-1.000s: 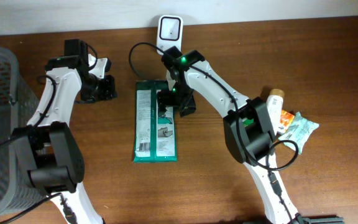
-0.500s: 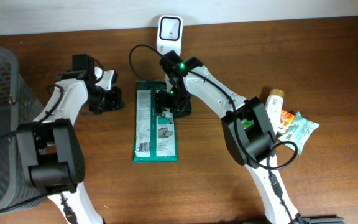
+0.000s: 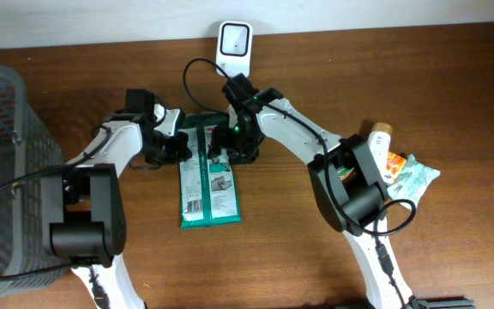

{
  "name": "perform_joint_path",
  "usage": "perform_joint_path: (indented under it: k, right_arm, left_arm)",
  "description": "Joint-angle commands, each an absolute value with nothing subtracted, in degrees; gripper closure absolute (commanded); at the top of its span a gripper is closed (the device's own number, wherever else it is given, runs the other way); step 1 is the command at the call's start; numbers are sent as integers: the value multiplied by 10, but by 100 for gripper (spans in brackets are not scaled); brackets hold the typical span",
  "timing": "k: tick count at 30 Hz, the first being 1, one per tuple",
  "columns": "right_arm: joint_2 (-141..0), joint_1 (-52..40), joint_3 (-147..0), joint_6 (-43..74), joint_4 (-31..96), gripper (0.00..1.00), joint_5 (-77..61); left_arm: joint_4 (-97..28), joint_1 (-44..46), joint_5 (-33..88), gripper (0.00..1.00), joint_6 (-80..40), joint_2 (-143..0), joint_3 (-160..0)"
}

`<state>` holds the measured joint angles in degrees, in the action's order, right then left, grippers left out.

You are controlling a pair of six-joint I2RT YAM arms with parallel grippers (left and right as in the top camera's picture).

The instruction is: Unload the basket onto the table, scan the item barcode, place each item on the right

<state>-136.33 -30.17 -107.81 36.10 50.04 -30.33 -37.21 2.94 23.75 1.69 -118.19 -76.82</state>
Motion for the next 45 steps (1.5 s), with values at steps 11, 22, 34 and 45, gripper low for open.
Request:
perform_joint_path:
  k: [11, 22, 34, 45]
  right_arm:
    - [-1419, -348, -972, 417, 390, 57, -313]
    - [-1359, -272, -972, 313, 398, 96, -394]
    - [-1106, -217, -972, 184, 491, 96, -362]
    - [-1038, -164, -972, 183, 507, 96, -353]
  left_arm:
    - [-366, 23, 247, 100, -30, -1238, -748]
    - [-397, -12, 244, 100, -30, -1228, -769]
    - [-464, -55, 187, 54, 9, -1034, -828]
    - [-464, -54, 186, 1, 9, -1035, -826]
